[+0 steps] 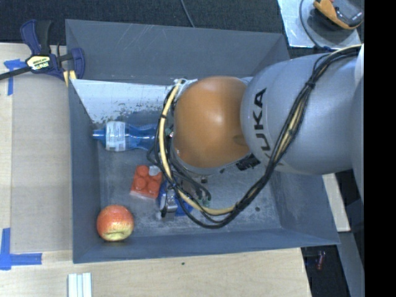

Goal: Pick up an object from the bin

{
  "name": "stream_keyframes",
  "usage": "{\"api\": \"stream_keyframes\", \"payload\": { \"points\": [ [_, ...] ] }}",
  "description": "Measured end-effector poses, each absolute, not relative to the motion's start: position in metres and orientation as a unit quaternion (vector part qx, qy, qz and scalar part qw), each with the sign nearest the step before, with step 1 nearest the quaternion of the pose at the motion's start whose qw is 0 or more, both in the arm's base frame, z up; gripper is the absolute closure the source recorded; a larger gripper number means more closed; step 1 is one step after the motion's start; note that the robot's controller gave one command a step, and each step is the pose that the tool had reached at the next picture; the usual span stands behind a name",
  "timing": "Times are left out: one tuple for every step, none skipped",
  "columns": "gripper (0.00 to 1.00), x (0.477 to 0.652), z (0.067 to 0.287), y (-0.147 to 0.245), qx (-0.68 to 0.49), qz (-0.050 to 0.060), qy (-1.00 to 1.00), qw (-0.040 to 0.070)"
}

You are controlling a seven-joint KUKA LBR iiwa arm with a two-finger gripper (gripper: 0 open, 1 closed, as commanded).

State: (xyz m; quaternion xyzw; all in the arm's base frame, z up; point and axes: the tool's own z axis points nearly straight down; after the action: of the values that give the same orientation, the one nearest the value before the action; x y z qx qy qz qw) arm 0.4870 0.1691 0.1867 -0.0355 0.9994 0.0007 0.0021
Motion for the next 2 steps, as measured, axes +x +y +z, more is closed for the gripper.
{"api": "stream_keyframes", "payload": {
  "points": [
    [0.0,0.498,0.156,0.141,-0.061,0.0,0.998,0.003],
    [1.0,0.495,0.149,0.153,-0.088,0.001,0.996,0.001]
  ]
}}
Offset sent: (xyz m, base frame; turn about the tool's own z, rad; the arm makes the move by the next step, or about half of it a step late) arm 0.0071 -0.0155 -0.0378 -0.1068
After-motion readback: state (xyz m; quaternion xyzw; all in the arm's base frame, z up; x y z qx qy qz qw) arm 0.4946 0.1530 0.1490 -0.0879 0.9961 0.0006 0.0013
